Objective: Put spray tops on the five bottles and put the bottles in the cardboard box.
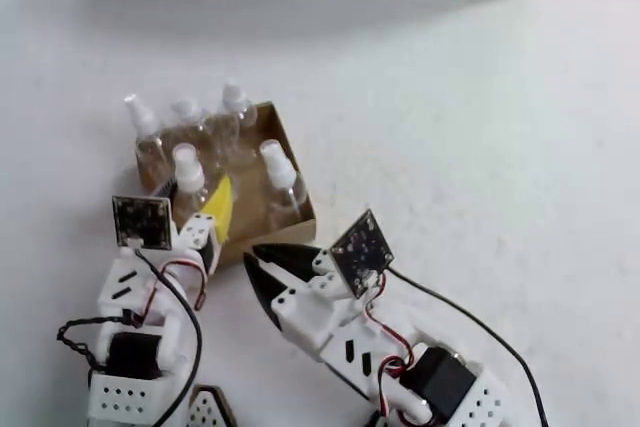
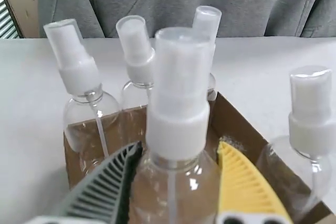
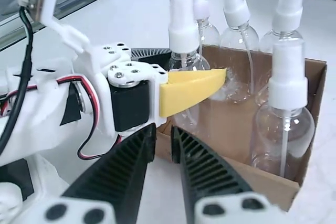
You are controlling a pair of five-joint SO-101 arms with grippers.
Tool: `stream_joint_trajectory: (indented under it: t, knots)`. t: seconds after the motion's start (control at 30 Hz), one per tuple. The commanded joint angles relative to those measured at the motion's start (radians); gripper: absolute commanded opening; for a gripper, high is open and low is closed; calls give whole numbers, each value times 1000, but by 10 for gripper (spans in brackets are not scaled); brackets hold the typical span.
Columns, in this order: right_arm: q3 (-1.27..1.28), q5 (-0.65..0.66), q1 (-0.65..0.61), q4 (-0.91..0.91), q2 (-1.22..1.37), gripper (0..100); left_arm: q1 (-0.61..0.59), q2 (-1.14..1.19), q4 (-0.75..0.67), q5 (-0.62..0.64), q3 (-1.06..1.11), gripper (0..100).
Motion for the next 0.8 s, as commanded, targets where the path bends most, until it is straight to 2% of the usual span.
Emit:
stream_joint_trajectory:
  t: [0.0, 0.77]
  knots:
    - [-34, 12, 2, 4, -10, 19, 13, -13, 31, -9, -3, 23]
    - [-34, 14, 2, 4, -13, 19, 15, -13, 127, -12, -3, 24]
